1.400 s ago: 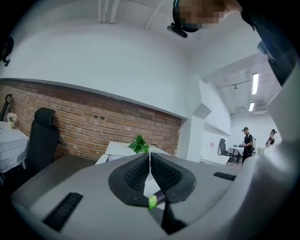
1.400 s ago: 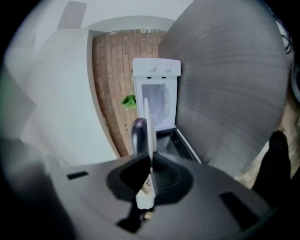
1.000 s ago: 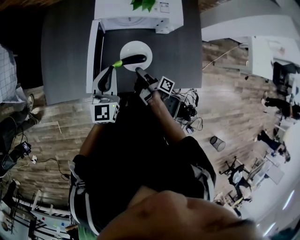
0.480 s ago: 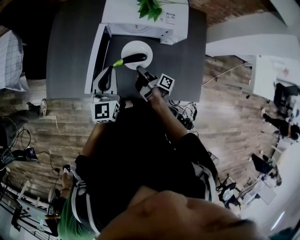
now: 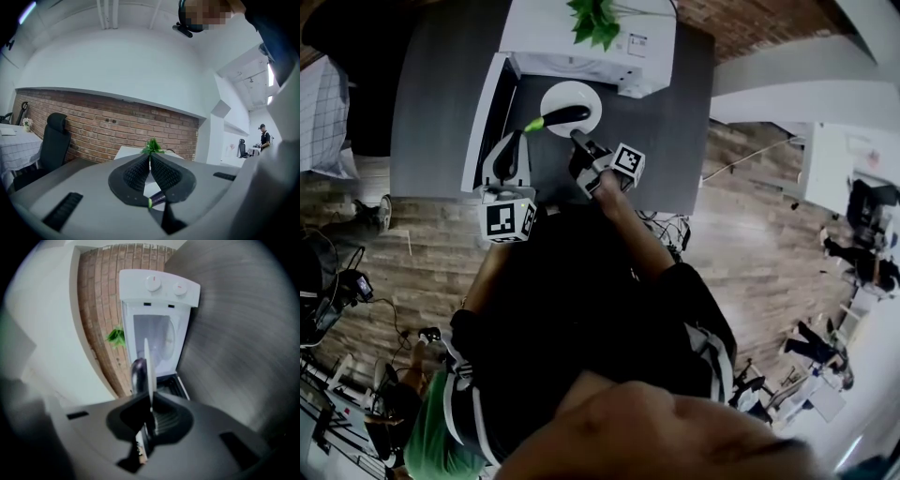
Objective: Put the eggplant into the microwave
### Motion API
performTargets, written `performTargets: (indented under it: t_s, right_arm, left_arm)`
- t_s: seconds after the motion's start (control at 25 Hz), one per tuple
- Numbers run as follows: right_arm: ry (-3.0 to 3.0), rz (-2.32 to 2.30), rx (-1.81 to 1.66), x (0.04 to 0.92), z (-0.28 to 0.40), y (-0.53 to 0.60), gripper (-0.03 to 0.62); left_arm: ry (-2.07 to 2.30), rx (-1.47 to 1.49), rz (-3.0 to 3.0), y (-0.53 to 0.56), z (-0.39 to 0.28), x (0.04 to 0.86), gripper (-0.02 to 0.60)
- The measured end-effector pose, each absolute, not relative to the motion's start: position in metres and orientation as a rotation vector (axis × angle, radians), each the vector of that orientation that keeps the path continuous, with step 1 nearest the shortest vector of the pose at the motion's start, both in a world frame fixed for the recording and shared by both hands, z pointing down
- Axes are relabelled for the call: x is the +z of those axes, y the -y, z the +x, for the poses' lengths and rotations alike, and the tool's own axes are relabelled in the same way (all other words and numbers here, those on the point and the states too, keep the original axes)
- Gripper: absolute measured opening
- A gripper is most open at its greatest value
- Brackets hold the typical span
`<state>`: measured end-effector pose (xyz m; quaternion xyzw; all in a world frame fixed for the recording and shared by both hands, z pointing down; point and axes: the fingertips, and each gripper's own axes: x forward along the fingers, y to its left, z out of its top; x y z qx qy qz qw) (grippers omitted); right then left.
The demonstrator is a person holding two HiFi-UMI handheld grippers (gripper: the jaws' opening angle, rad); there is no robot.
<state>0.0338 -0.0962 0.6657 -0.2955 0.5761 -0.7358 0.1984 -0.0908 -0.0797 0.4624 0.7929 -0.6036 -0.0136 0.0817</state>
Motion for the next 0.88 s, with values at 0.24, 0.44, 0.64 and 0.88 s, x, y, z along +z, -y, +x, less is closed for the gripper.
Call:
performTargets:
  t_s: [0.24, 0.44, 0.64, 0.88]
  right_arm:
    - [-1.606, -0.827, -2.073, 0.677, 0.035, 0.107, 0.038]
    - [-1.598, -0.843, -2.071, 0.688, 0.034, 0.118, 0.04]
    - [-1.603, -0.851, -2.055, 0.696, 0.032, 0.134, 0.038]
    - [-1.6, -0.862, -2.035, 0.708, 0.034, 0.157, 0.04]
  left_arm:
    - [1.823, -0.04, 2.353, 0.084, -0.09, 0.465, 0.041]
    - [1.828, -0.033, 2.346, 0.086, -0.09, 0.466, 0.041]
    - [1.826, -0.029, 2.35, 0.089, -0.089, 0.467, 0.041]
    - [1.823, -0.033, 2.335, 0.091, -0.087, 0.467, 0.041]
